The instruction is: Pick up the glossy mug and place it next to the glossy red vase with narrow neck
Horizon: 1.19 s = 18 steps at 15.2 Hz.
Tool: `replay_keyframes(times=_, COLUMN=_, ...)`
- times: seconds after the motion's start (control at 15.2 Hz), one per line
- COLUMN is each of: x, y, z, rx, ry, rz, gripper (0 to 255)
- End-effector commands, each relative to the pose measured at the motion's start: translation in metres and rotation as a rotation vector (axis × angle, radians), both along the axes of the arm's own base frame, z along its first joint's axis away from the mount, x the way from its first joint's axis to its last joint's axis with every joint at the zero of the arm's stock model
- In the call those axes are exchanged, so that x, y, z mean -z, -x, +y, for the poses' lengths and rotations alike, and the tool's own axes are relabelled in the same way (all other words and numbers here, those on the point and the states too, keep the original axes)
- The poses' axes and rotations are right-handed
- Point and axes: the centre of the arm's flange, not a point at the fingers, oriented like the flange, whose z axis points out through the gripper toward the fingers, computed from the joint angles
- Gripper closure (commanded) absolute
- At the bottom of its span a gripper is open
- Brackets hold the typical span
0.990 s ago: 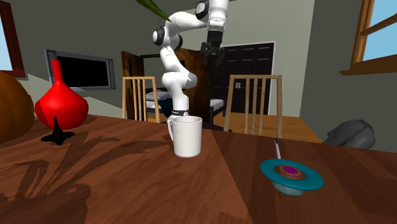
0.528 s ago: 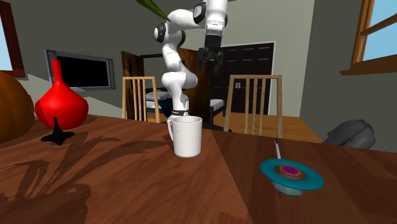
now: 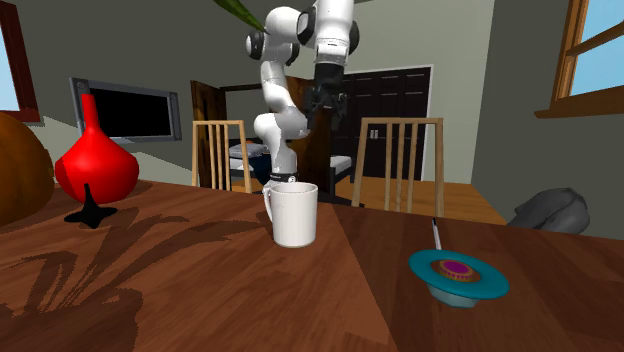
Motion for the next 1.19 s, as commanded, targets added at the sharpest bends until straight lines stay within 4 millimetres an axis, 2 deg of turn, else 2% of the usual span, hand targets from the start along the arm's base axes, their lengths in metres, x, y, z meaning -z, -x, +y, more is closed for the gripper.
replay_keyframes(times=0.0, x=0.01, y=-0.013, z=-0.018, rx=-0.007, ry=0.002, rz=-0.006, gripper=0)
replay_keyframes(times=0.99, x=0.09, y=-0.128, z=-0.15, rx=-0.054, ry=0.007, rz=-0.046, gripper=0)
replay_keyframes(times=1.12, x=0.098, y=-0.132, z=-0.155, rx=-0.056, ry=0.007, rz=-0.048, gripper=0)
